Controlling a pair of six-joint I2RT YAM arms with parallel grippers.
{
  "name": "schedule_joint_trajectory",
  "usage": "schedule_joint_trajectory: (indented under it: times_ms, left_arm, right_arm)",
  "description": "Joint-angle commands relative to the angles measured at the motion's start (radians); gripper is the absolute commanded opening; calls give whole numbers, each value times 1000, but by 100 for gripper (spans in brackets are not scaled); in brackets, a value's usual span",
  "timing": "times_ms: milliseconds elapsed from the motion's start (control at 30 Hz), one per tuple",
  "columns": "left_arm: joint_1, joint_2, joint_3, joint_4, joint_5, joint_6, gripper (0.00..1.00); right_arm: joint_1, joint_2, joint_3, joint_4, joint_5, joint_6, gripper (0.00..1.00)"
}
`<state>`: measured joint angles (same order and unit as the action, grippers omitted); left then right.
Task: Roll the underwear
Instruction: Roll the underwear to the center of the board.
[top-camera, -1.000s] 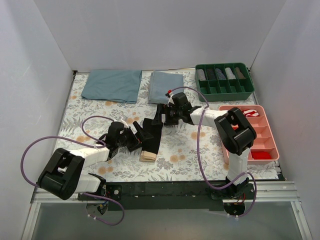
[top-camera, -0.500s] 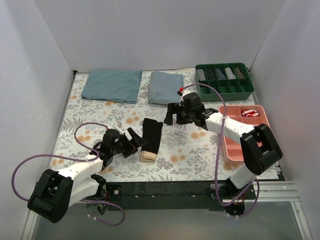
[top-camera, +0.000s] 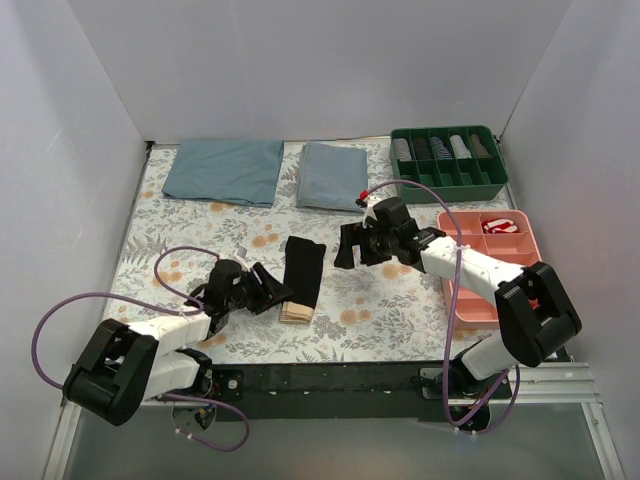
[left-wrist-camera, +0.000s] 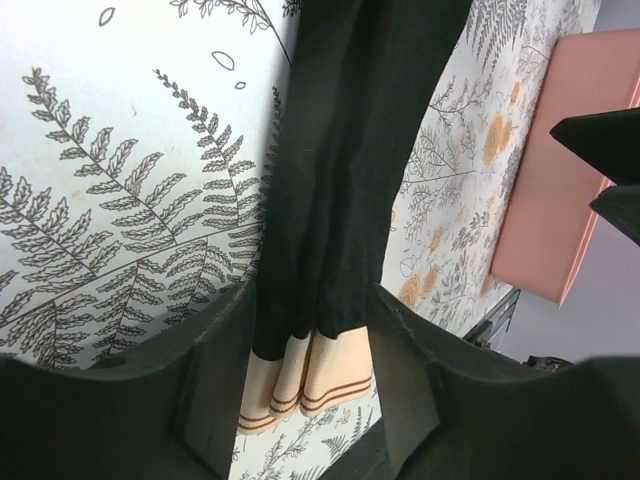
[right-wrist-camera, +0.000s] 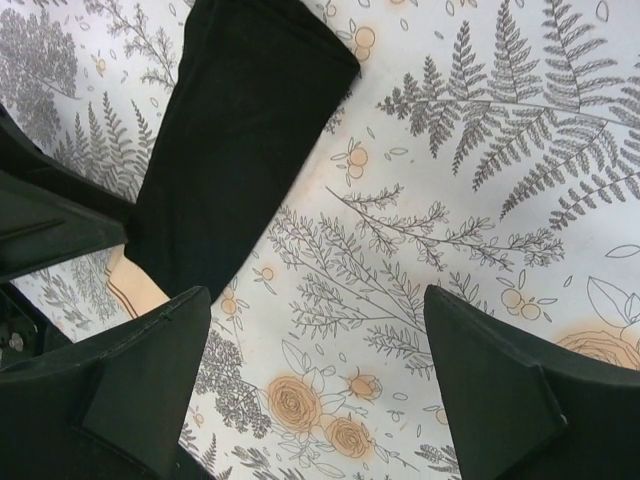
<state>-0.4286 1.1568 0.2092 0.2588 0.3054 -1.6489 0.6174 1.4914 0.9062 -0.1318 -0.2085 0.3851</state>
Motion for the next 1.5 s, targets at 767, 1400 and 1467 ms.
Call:
schedule_joint_trajectory:
  times_ms: [767, 1400, 1467]
  left_arm:
    - [-1, 149, 154, -223, -66, 176, 7]
    - [1, 18, 114, -294, -49, 170, 73]
    - [1, -6, 116, -303, -71, 158, 75]
  right_arm:
    - [146, -216, -132, -26, 202, -173, 91]
    - [311, -588, -352, 266, 624, -201, 98]
    - [309, -608, -368, 270, 653, -183, 99]
